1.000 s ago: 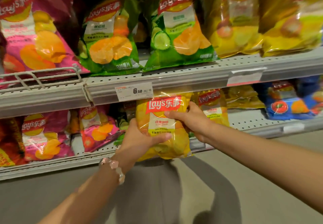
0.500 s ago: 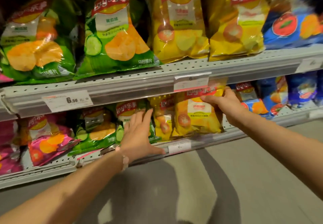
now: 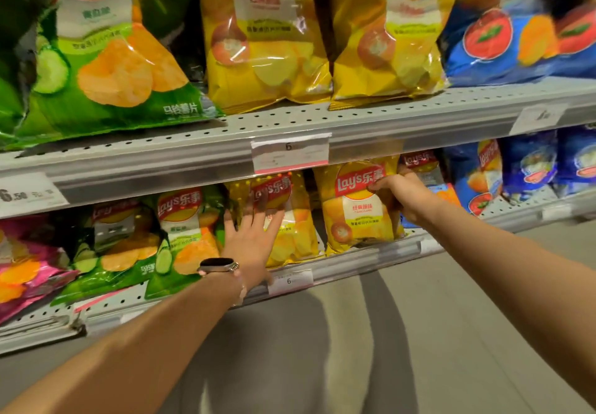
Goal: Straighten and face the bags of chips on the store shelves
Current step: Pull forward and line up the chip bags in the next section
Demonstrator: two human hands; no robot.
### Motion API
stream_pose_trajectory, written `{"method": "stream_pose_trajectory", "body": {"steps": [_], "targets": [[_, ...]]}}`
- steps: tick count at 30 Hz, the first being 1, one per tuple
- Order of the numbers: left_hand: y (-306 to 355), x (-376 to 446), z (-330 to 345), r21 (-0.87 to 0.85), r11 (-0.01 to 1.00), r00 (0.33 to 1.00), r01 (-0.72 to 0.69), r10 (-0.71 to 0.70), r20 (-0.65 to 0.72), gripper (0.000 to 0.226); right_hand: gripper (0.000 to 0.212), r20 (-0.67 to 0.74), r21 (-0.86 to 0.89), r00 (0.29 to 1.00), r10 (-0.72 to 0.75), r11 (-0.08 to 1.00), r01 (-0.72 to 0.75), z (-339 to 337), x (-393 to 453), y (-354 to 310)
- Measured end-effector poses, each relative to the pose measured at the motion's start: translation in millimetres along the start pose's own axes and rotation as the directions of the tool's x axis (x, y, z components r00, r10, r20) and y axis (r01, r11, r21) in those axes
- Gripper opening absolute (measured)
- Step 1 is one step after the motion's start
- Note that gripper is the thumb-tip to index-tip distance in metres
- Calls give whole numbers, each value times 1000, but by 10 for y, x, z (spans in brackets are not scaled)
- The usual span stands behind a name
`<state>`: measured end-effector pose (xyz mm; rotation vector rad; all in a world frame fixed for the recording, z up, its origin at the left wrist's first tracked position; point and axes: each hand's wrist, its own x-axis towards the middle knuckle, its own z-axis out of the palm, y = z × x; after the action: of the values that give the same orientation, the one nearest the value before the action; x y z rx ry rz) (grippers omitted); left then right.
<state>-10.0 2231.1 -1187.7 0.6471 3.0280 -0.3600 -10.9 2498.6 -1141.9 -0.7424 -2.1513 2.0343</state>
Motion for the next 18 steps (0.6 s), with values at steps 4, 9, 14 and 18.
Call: {"method": "stream_pose_trajectory", "body": {"steps": [4, 9, 14, 18], "targets": [[12, 15, 59, 28, 1000, 1000, -14, 15, -13, 131, 45, 43, -52, 998, -34, 998, 36, 6, 126, 140], [19, 20, 85, 63, 997, 996, -35, 40, -74, 129, 71, 20, -279, 975, -219, 936, 216, 56, 114, 349], [4, 20, 121, 65, 997, 995, -41, 46, -83, 129, 49, 124, -275, 963, -238, 925, 264, 201, 81, 392], [3, 36, 136, 54, 997, 995, -52, 56, -85, 128, 51, 123, -98, 978, -167, 979, 180, 199, 87, 334]]}}
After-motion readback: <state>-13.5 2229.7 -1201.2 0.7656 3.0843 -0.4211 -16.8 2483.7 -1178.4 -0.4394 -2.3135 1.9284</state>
